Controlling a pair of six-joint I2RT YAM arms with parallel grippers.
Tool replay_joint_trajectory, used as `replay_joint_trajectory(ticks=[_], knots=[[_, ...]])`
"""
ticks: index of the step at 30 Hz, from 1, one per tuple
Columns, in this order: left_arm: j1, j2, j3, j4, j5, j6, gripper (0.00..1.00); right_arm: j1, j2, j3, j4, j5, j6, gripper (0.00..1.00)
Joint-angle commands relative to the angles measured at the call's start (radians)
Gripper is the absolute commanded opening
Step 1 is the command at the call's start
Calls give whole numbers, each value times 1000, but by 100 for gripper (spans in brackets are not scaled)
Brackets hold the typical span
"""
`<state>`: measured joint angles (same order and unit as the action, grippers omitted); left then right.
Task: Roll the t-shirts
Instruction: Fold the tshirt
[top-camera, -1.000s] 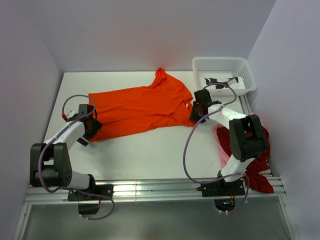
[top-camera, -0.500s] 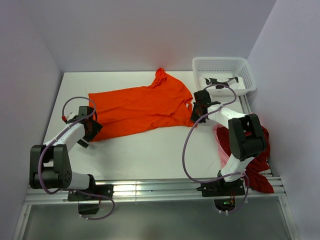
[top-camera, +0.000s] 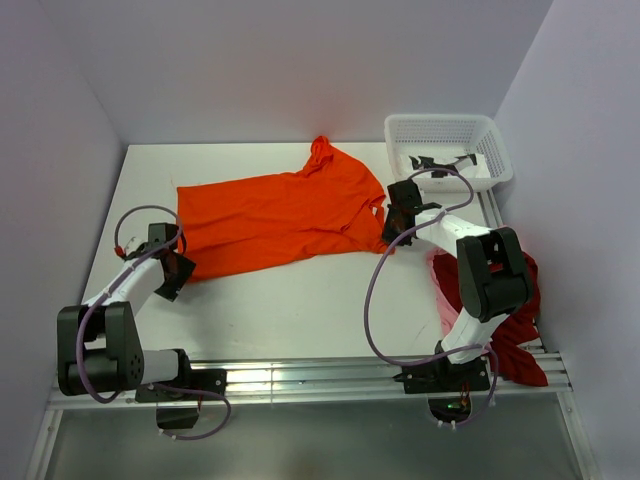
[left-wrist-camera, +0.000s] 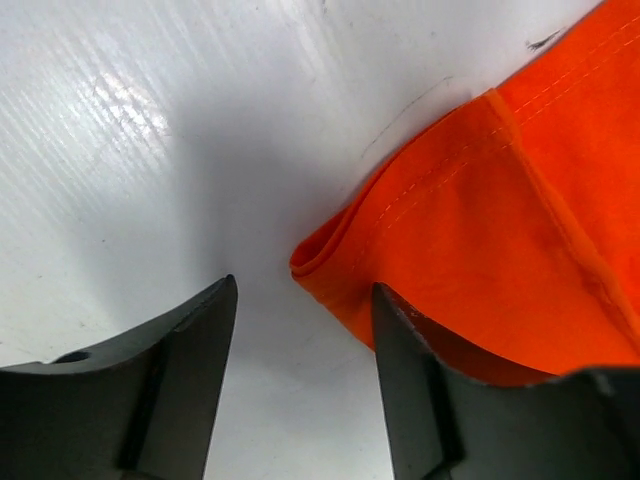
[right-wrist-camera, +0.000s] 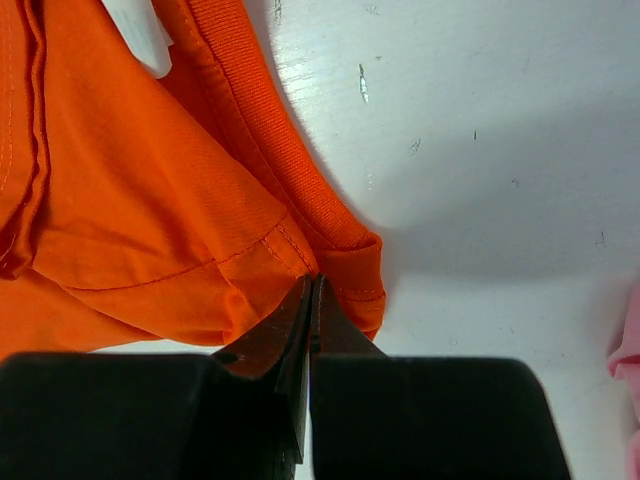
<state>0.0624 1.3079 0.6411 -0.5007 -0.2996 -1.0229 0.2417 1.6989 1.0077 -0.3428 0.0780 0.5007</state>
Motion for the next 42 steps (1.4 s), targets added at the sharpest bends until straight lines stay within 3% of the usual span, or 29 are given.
replay_joint_trajectory(ticks=[1, 3, 4, 6, 11, 20, 30, 42], knots=[[7, -12, -7, 53, 7, -26, 60, 2, -19, 2, 21, 13, 1, 0], [7, -15, -20, 67, 10, -35, 59, 2, -22, 3, 21, 8, 1, 0], [7, -12, -23, 76, 11, -37, 51, 2, -22, 3, 21, 5, 1, 0], [7, -1, -23, 85, 13, -39, 46, 2, -27, 0, 21, 3, 1, 0], [8, 59, 8, 87, 4, -40, 1, 2, -36, -4, 16, 6, -2, 0], [16, 80, 64, -1, -73, -51, 1, 4, -67, -11, -24, 57, -16, 0], [43, 4, 85, -39, -50, 18, 1, 2, -191, -18, -99, 151, -27, 0], [45, 17, 75, -42, -47, 41, 1, 25, -203, -115, -119, 115, -57, 13]])
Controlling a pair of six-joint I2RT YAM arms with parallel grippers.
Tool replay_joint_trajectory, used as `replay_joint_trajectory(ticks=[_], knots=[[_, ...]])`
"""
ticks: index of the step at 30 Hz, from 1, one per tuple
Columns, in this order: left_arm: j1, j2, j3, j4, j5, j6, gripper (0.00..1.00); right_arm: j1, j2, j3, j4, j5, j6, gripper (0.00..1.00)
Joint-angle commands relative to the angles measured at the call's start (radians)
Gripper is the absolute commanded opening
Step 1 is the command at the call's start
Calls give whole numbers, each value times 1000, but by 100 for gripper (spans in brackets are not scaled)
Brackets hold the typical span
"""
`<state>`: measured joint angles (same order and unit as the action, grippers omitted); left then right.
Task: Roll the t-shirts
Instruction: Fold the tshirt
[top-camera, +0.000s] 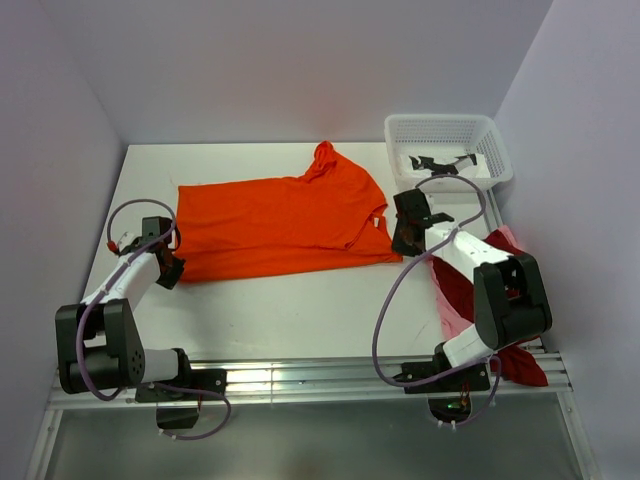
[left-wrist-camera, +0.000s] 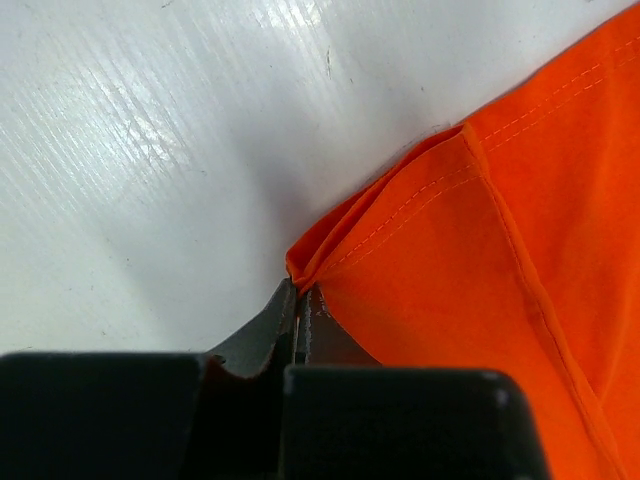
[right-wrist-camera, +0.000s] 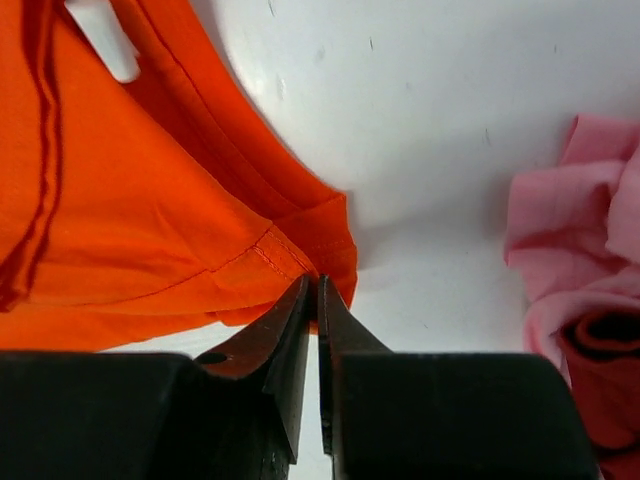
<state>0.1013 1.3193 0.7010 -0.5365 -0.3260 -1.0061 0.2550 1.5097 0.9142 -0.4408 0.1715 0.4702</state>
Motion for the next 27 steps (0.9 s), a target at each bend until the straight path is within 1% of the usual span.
replay_joint_trajectory(ticks=[1, 5, 7, 11, 14, 21, 27], knots=[[6, 8, 12, -6, -22, 24, 0, 13, -14, -28, -25, 28, -27, 14], [5, 11, 6, -2, -39, 17, 1, 15, -48, -60, -13, 31, -12, 40], [6, 14, 9, -2, -38, 21, 1, 15, -80, -90, 13, -4, -15, 43], [6, 18, 18, -13, -53, 17, 0, 18, -105, -129, 45, -39, -22, 44], [6, 14, 15, -7, -50, 17, 0, 21, -69, -129, 51, -52, -19, 43], [9, 18, 20, -6, -50, 20, 0, 33, -8, -75, 59, -55, -5, 42], [9, 14, 22, -3, -50, 21, 0, 50, 86, -23, 51, -78, -13, 42]])
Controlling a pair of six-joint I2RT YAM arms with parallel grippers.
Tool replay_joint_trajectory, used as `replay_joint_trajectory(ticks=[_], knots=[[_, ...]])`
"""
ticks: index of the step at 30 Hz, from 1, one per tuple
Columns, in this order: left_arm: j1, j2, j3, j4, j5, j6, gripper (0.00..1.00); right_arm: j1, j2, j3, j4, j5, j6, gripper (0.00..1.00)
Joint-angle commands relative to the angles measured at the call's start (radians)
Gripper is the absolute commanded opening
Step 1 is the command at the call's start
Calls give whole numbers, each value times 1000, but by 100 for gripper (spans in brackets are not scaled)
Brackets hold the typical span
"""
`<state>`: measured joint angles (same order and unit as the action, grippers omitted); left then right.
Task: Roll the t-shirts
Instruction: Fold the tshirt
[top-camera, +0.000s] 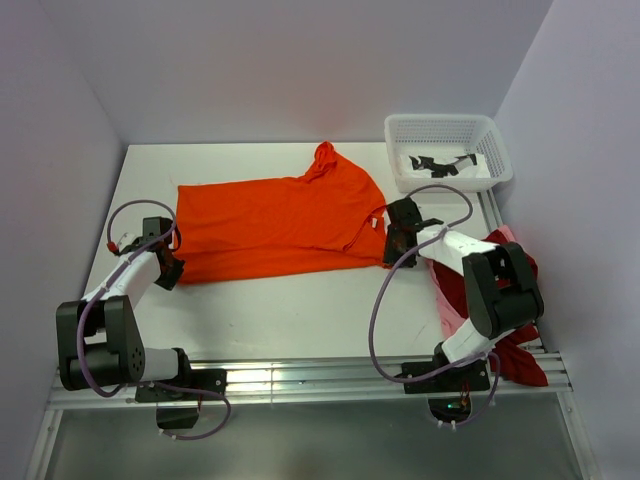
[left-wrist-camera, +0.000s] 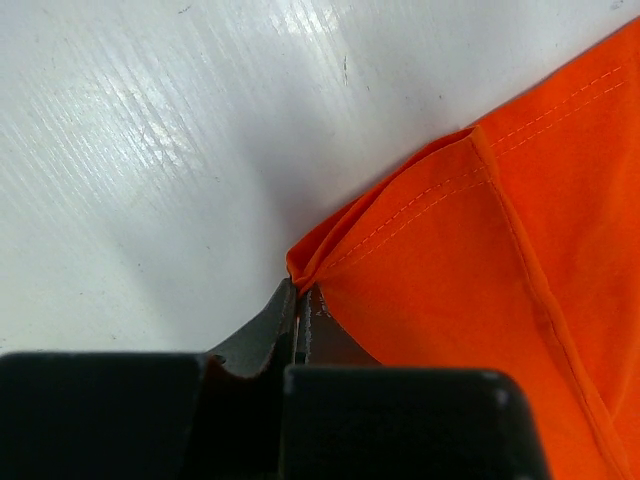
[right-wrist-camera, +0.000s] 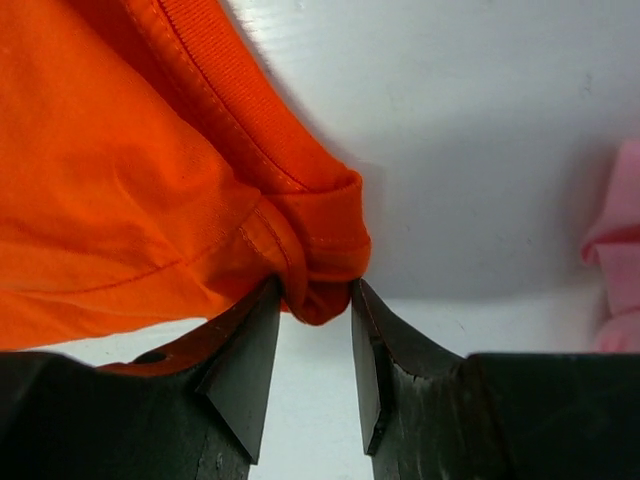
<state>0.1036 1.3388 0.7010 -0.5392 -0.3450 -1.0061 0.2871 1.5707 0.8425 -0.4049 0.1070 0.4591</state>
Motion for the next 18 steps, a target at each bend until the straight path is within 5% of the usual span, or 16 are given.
replay_joint_trajectory(ticks=[1, 4, 5, 6, 16, 18], knots=[[7, -6, 22, -1, -31, 21, 0, 21, 32, 52, 14, -13, 0, 41], [7, 5, 26, -2, -29, 23, 1, 27, 52, 61, 9, -17, 1, 22], [8, 6, 26, -2, -29, 21, 0, 26, 48, 63, -1, 2, 6, 5], [7, 7, 26, -2, -31, 23, 0, 26, 43, 66, -2, 13, 7, 0], [27, 26, 43, -1, -26, 21, 0, 26, -21, 64, -113, 171, 9, 0], [31, 28, 43, -1, -26, 20, 0, 24, -24, 58, -120, 187, 19, 10]])
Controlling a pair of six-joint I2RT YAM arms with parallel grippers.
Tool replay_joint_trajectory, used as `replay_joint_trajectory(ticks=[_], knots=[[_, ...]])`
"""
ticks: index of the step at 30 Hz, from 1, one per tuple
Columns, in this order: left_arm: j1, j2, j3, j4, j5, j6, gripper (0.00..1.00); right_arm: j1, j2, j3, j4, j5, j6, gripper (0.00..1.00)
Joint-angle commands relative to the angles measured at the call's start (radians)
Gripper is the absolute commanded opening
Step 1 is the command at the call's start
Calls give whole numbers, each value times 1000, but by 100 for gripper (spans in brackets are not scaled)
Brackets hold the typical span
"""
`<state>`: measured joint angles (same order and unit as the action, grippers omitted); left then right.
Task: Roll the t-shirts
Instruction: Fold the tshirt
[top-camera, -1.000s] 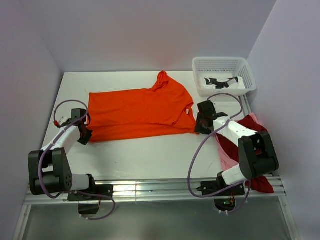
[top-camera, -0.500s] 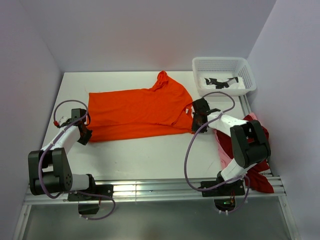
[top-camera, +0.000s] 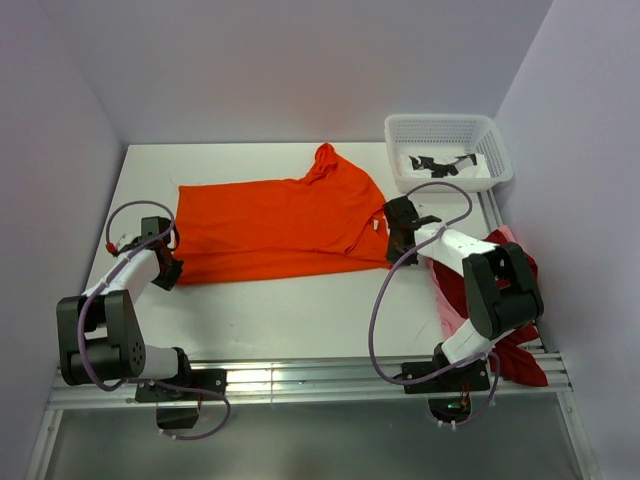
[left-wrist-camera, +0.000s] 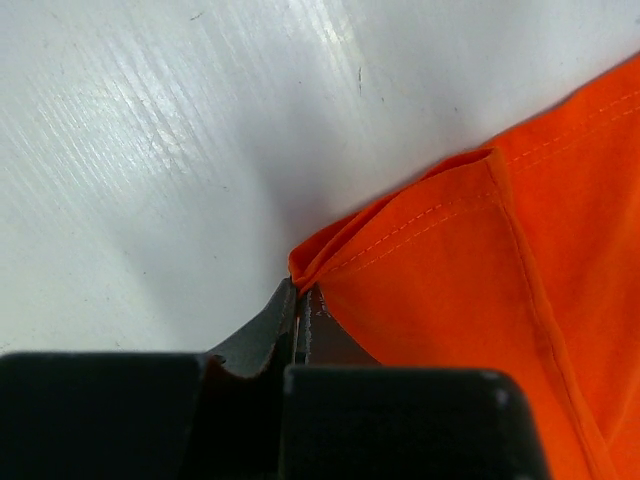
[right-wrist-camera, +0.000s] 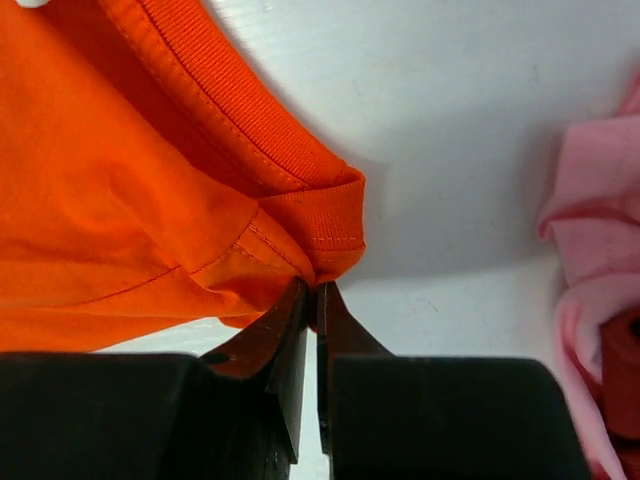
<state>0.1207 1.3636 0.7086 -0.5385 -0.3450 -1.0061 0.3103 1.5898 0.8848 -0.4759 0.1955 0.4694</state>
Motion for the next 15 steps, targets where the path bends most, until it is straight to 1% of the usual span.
replay_joint_trajectory(ticks=[1, 5, 7, 8, 10, 13, 15], knots=[[14, -1, 32, -2, -26, 20, 0, 3, -44, 14, -56, 122, 14, 11], [16, -18, 20, 3, -28, 24, 0, 1, -40, 8, -66, 166, 29, 14], [14, -24, 8, 9, -26, 29, 1, 1, -44, 9, -75, 176, 40, 19], [14, -27, 5, 12, -23, 31, 1, 3, -45, 13, -82, 203, 47, 28], [14, -27, -4, 20, -15, 34, 0, 3, -54, 14, -92, 222, 67, 41], [14, -27, -20, 31, -2, 38, 0, 1, -95, 14, -76, 184, 67, 42], [13, -26, -32, 40, -2, 40, 0, 3, -128, 19, -66, 110, 66, 41]])
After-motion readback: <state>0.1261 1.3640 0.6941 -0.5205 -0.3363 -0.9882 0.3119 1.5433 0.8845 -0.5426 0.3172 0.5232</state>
